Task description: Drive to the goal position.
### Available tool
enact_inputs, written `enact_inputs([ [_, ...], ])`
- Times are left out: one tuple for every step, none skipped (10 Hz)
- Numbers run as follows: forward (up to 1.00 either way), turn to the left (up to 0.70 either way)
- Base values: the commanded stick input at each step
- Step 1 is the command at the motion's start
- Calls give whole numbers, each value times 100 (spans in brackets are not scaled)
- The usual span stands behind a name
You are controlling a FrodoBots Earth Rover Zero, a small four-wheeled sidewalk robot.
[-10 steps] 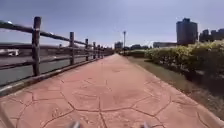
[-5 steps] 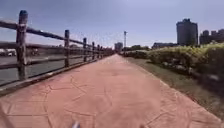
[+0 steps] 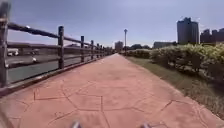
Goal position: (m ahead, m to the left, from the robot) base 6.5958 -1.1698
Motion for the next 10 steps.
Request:
enact_inputs([
  [85, 0],
  [85, 0],
  [85, 0],
  [85, 0],
  [85, 0],
  [85, 0],
  [85, 0],
  [85, -8],
  [85, -22],
  [85, -34],
])
